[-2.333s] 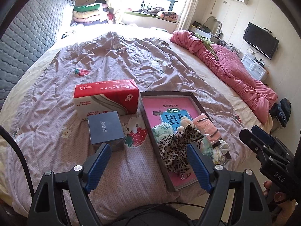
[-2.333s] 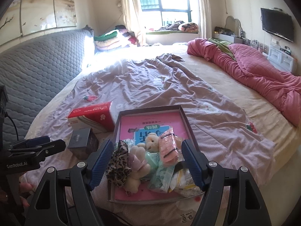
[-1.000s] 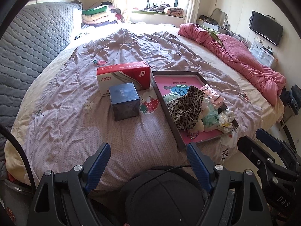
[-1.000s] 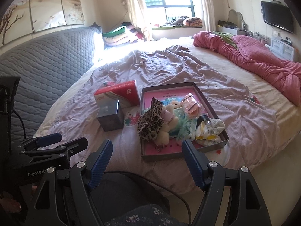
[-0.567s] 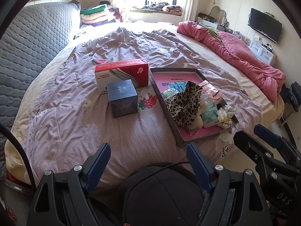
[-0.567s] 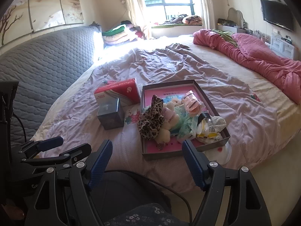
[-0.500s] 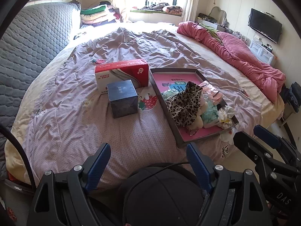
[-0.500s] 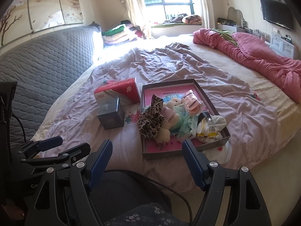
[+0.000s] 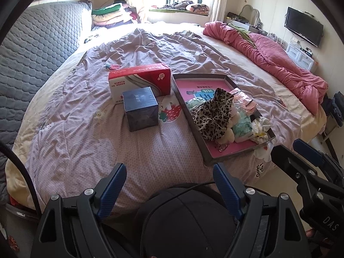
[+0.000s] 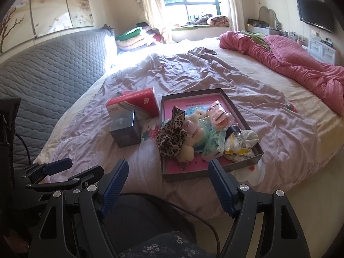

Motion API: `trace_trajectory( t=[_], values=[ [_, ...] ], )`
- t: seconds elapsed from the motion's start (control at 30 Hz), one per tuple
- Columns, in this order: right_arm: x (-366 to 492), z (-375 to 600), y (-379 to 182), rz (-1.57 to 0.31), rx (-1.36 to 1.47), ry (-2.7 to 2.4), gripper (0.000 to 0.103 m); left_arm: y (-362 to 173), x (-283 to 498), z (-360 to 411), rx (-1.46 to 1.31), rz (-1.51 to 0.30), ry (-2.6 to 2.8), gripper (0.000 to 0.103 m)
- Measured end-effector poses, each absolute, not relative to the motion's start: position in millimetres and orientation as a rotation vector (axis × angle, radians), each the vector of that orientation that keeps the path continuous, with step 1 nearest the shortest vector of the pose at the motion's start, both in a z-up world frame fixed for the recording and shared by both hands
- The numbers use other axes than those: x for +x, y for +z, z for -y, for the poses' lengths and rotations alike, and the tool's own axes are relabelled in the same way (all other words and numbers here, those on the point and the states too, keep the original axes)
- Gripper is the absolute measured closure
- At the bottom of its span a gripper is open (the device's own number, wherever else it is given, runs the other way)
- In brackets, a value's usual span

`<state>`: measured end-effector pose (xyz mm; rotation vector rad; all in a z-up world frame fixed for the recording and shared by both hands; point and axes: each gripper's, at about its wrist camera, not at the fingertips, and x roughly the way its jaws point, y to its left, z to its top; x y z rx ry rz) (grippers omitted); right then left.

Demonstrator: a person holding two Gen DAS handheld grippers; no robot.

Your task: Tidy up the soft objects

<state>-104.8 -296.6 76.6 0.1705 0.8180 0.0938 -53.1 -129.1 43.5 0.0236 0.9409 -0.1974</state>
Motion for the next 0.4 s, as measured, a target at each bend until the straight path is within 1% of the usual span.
trace_trajectory(
  t=[0.4],
  values=[
    [-99.6, 307.7, 71.2, -0.827, 0.219, 0.097, 0.025, 23.0, -43.0, 130.0, 0.046, -0.978, -0.18, 0.021]
  ],
)
